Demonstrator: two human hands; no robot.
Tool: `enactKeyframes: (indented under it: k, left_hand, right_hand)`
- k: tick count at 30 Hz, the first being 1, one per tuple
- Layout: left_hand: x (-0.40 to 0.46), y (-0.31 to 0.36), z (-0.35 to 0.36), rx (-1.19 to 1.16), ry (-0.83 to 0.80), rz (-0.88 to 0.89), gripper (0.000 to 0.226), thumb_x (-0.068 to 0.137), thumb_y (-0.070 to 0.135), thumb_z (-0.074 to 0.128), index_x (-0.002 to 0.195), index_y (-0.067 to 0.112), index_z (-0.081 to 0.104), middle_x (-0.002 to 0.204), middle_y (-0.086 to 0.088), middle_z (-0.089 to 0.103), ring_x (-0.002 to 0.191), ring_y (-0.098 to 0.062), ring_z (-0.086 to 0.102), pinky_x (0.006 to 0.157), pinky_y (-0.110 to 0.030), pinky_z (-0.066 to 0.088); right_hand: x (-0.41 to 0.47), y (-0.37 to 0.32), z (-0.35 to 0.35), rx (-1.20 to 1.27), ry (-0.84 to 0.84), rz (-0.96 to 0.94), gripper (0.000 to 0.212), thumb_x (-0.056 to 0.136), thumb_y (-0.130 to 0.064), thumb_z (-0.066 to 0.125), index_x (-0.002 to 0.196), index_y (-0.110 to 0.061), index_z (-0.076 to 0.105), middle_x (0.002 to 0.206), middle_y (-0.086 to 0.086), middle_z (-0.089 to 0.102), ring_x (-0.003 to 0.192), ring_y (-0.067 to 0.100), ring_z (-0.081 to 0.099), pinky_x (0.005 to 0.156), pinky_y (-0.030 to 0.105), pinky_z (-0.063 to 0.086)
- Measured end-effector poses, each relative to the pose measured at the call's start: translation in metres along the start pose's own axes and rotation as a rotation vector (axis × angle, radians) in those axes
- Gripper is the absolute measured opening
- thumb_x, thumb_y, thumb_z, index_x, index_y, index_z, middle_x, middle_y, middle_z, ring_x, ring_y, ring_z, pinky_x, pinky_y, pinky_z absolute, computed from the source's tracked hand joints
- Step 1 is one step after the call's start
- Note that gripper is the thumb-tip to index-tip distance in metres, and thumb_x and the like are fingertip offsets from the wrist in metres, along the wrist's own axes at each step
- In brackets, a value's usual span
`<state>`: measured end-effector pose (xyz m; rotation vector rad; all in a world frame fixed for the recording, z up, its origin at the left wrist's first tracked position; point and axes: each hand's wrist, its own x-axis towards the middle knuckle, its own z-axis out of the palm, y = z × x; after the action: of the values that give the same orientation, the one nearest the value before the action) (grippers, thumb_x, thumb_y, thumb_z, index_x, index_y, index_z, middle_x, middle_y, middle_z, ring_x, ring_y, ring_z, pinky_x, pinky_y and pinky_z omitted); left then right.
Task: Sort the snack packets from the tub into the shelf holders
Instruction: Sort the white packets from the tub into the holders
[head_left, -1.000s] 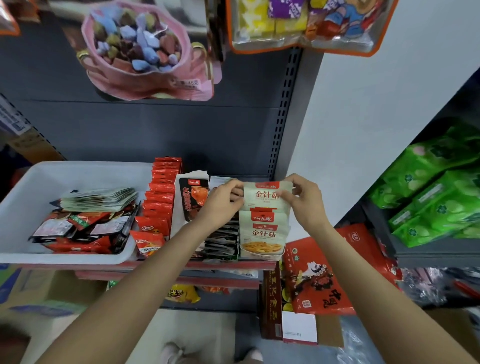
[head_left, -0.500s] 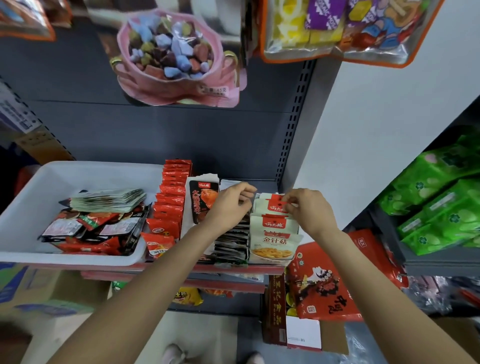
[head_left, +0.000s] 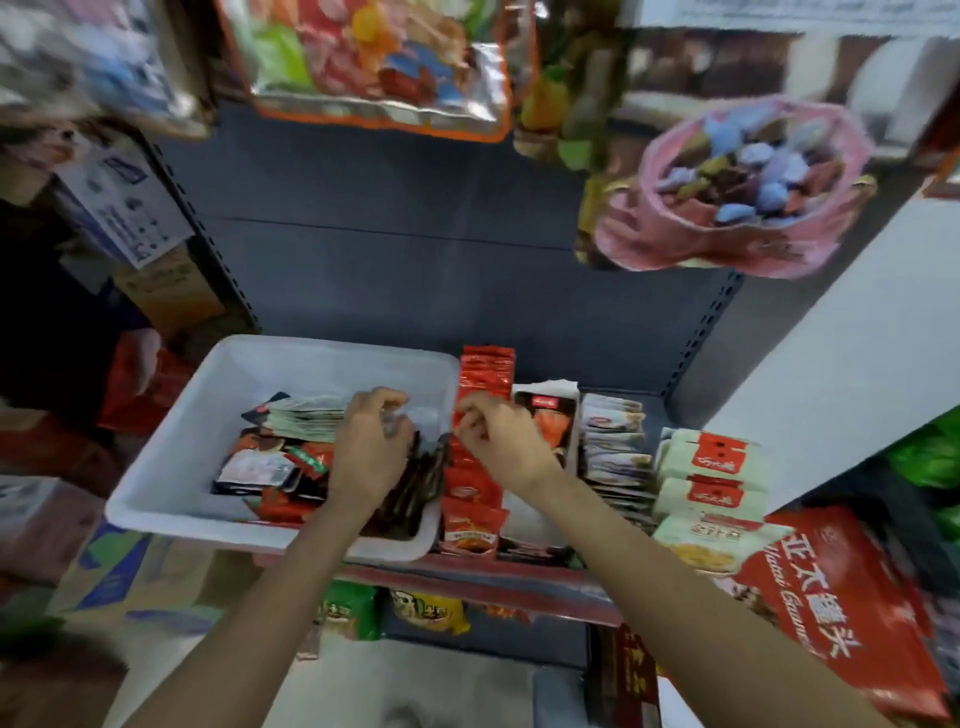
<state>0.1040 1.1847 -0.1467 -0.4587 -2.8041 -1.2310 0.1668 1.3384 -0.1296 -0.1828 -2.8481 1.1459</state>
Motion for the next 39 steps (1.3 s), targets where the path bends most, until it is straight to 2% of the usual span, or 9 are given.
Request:
enactKeyframes:
  k: [5, 10, 14, 19, 24, 27, 31, 34, 39]
  left_hand:
    - [0.034, -0.089, -0.041, 0.228, -0.130, -0.084, 0.025, 0.086, 0.002, 0.058, 0.110, -0.003, 0.060, 0.110, -0.023, 0.061, 0.105, -0.037, 0.056, 0.093, -0.039, 0.043]
    - [0.062, -0.148, -0.058, 0.338, -0.377, -0.082, 0.056, 0.085, 0.019, 0.064, 0.137, 0.013, 0.043, 0.136, -0.009, 0.049, 0.125, -0.027, 0.046, 0.104, -0.039, 0.041]
    - [0.077, -0.178, -0.060, 0.332, -0.489, -0.088, 0.062, 0.077, 0.032, 0.065, 0.134, 0.017, 0.045, 0.130, -0.006, 0.053, 0.119, -0.026, 0.051, 0.098, -0.042, 0.046]
    - [0.069, -0.172, -0.071, 0.075, -0.342, -0.138, 0.053, 0.082, 0.009, 0.061, 0.134, 0.014, 0.048, 0.124, -0.008, 0.057, 0.113, -0.025, 0.055, 0.095, -0.037, 0.047]
    - [0.067, -0.167, -0.077, -0.324, -0.131, -0.400, 0.068, 0.075, 0.016, 0.065, 0.137, 0.007, 0.040, 0.134, -0.014, 0.046, 0.116, -0.027, 0.052, 0.096, -0.036, 0.044]
    - [0.063, -0.155, -0.078, -0.401, -0.149, -0.469, 0.076, 0.081, 0.014, 0.069, 0.145, 0.011, 0.028, 0.145, -0.010, 0.035, 0.129, -0.026, 0.042, 0.108, -0.040, 0.036]
    - [0.053, -0.124, -0.071, -0.566, -0.306, -0.375, 0.040, 0.087, 0.014, 0.065, 0.122, 0.013, 0.048, 0.116, 0.005, 0.060, 0.111, -0.014, 0.057, 0.085, -0.028, 0.050]
    - [0.047, -0.095, -0.063, -0.692, -0.317, -0.303, 0.029, 0.090, 0.009, 0.059, 0.116, 0.020, 0.050, 0.113, 0.001, 0.062, 0.106, -0.020, 0.062, 0.080, -0.034, 0.057]
    - [0.032, -0.028, -0.036, -0.678, -0.562, -0.119, 0.035, 0.091, 0.007, 0.059, 0.123, 0.018, 0.050, 0.104, 0.007, 0.065, 0.084, -0.004, 0.067, 0.069, -0.028, 0.058]
  right_hand:
    - [0.051, -0.043, 0.070, -0.085, -0.075, 0.018, 0.031, 0.088, -0.011, 0.055, 0.119, -0.006, 0.054, 0.116, 0.017, 0.058, 0.109, 0.032, 0.055, 0.091, 0.035, 0.041]
    - [0.089, -0.058, 0.116, -0.082, -0.244, 0.192, 0.071, 0.090, -0.023, 0.060, 0.148, -0.010, 0.021, 0.151, 0.012, 0.027, 0.138, 0.027, 0.029, 0.112, 0.034, 0.028]
    - [0.107, -0.055, 0.142, -0.118, -0.298, 0.277, 0.077, 0.092, -0.028, 0.058, 0.151, -0.016, 0.011, 0.154, 0.009, 0.023, 0.139, 0.026, 0.027, 0.114, 0.034, 0.025]
    - [0.107, -0.065, 0.151, -0.450, -0.112, 0.179, 0.035, 0.092, -0.020, 0.051, 0.126, -0.017, 0.058, 0.121, 0.014, 0.051, 0.115, 0.031, 0.050, 0.095, 0.038, 0.043]
    - [0.094, -0.071, 0.130, -0.457, -0.031, 0.117, 0.026, 0.097, -0.020, 0.045, 0.116, -0.023, 0.064, 0.108, 0.009, 0.062, 0.100, 0.031, 0.060, 0.082, 0.037, 0.047]
    - [0.081, -0.069, 0.108, -0.248, 0.079, 0.101, 0.023, 0.098, -0.016, 0.044, 0.109, -0.017, 0.065, 0.098, 0.008, 0.068, 0.090, 0.027, 0.063, 0.073, 0.034, 0.048]
    - [0.059, -0.061, 0.081, 0.135, 0.051, 0.142, 0.016, 0.094, -0.006, 0.050, 0.091, -0.004, 0.066, 0.085, 0.003, 0.065, 0.082, 0.015, 0.057, 0.072, 0.020, 0.041]
    - [0.041, -0.051, 0.058, 0.382, 0.015, 0.259, 0.017, 0.090, -0.009, 0.058, 0.082, 0.005, 0.064, 0.075, 0.007, 0.060, 0.072, 0.017, 0.055, 0.070, 0.029, 0.042]
    - [0.009, -0.035, 0.007, 0.704, 0.188, 0.366, 0.012, 0.091, -0.017, 0.060, 0.102, -0.016, 0.064, 0.085, 0.001, 0.073, 0.070, 0.008, 0.069, 0.063, 0.022, 0.054]
